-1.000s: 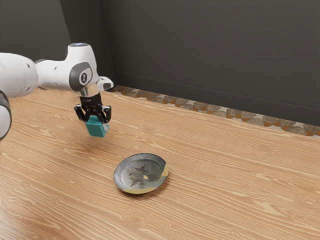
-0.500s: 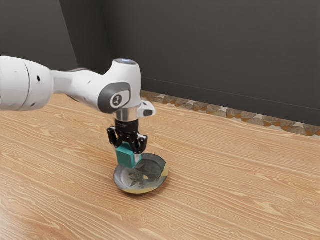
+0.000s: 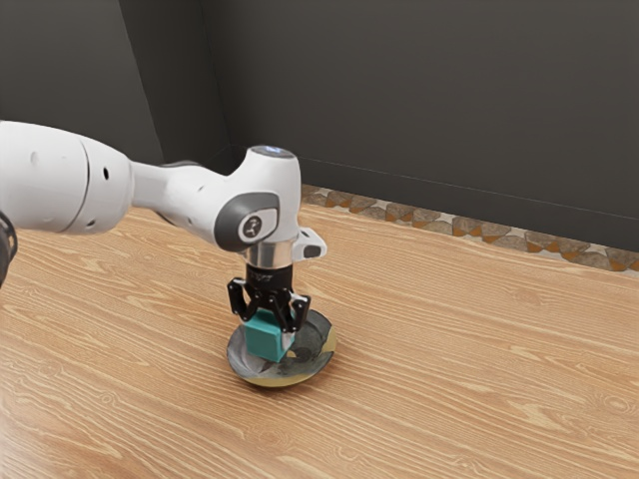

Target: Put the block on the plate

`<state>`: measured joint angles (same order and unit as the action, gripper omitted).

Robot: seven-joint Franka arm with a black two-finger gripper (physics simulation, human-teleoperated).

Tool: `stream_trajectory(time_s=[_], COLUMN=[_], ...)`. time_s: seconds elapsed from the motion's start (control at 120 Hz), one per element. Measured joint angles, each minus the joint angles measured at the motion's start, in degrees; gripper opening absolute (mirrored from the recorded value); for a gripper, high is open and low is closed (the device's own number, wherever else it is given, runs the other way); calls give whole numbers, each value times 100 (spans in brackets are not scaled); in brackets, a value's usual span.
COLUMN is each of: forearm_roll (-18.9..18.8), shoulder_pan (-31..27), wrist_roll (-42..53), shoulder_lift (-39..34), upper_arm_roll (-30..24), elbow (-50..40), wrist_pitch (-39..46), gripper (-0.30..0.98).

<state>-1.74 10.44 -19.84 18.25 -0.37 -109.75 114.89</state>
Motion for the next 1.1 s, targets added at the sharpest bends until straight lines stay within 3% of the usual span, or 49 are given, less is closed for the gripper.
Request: stream_trajectory(time_s=[0.383, 0.683, 0.9, 1.1], forearm_roll=[-59, -179, -358, -501], shoulder_pan=[-26, -193, -255, -949], wrist_roll=[-126, 65, 458, 985], shoulder_lift=[17, -176, -783, -1113], upper_arm_roll=[-33, 38, 110, 323], elbow=[232, 920, 1542, 2566], wrist_pitch=[10, -354, -917, -1785], gripper=[63, 67, 68, 68])
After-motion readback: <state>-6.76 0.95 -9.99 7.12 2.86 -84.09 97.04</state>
